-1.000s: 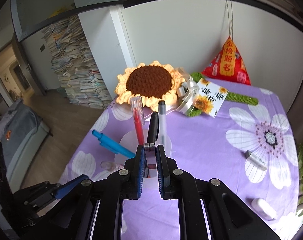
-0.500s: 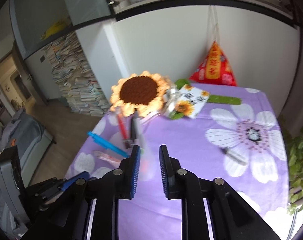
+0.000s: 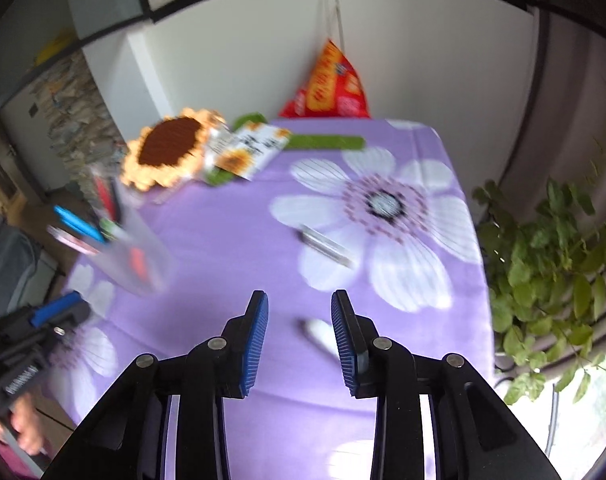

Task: Organize stationery
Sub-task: 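Move the right tool to the white correction tape and close on it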

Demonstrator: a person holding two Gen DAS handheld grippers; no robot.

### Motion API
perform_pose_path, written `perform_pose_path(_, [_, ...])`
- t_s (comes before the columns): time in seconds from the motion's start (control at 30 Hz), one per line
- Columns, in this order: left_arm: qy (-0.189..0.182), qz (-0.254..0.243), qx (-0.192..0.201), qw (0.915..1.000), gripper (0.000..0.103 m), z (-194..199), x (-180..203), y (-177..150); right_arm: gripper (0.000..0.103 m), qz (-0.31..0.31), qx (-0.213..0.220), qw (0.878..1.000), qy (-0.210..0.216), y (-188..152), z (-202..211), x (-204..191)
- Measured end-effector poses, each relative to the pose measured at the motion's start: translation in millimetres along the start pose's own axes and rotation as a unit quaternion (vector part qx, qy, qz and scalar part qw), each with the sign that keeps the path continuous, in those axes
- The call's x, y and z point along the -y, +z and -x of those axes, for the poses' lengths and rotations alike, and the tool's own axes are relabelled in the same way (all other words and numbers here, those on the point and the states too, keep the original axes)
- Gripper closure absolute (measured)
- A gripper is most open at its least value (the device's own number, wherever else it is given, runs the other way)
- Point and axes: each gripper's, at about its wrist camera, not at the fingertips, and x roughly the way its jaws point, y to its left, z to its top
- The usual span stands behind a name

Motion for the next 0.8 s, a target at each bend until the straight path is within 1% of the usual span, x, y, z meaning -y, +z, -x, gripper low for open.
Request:
perform_pose_path(0.1, [-0.004, -0.007, -0.007, 0.9999, 0.081, -3, 11, 0, 0.070, -0.007, -0.027, 0.999, -0.016, -9, -12, 20])
perform_pose_path(0.17, [-0.001, -0.014, -0.011, 0.9998, 0.081, -6, 18, 0, 0.070, -0.018, -0.036, 0.999, -0.012, -14, -19, 30])
perform_pose_path(0.27, [-0.001, -0.021, -0.018, 0.9996, 0.081, -9, 26, -1, 0.070, -0.033, -0.039, 0.999, -0.006, -16, -24, 40])
perform_pose_path(0.37, [0.000, -0.030, -0.024, 0.9993, 0.080, -12, 35, -2, 0.070, -0.040, -0.044, 0.998, 0.006, -18, -27, 44])
perform_pose_path(0.53, [0.000, -0.040, -0.035, 0.9986, 0.080, -19, 44, -4, 0.070, -0.029, -0.059, 0.998, 0.021, -23, -35, 37])
perform_pose_path(0.6, [0.000, -0.042, -0.038, 0.9984, 0.080, -21, 46, -5, 0.070, -0.029, -0.066, 0.997, 0.032, -27, -37, 34])
perform_pose_path(0.67, [-0.001, -0.043, -0.045, 0.9981, 0.080, -25, 47, -6, 0.070, -0.021, -0.065, 0.996, 0.050, -31, -33, 28])
perform_pose_path(0.73, [-0.001, -0.041, -0.052, 0.9978, 0.080, -29, 47, -7, 0.070, -0.012, -0.076, 0.993, 0.093, -35, -29, 20])
perform_pose_path(0.77, [-0.003, -0.040, -0.054, 0.9977, 0.080, -31, 48, -7, 0.070, -0.005, -0.077, 0.992, 0.101, -36, -26, 16])
perform_pose_path(0.8, [-0.005, -0.041, -0.056, 0.9976, 0.080, -32, 48, -8, 0.070, 0.001, -0.071, 0.993, 0.091, -37, -23, 13])
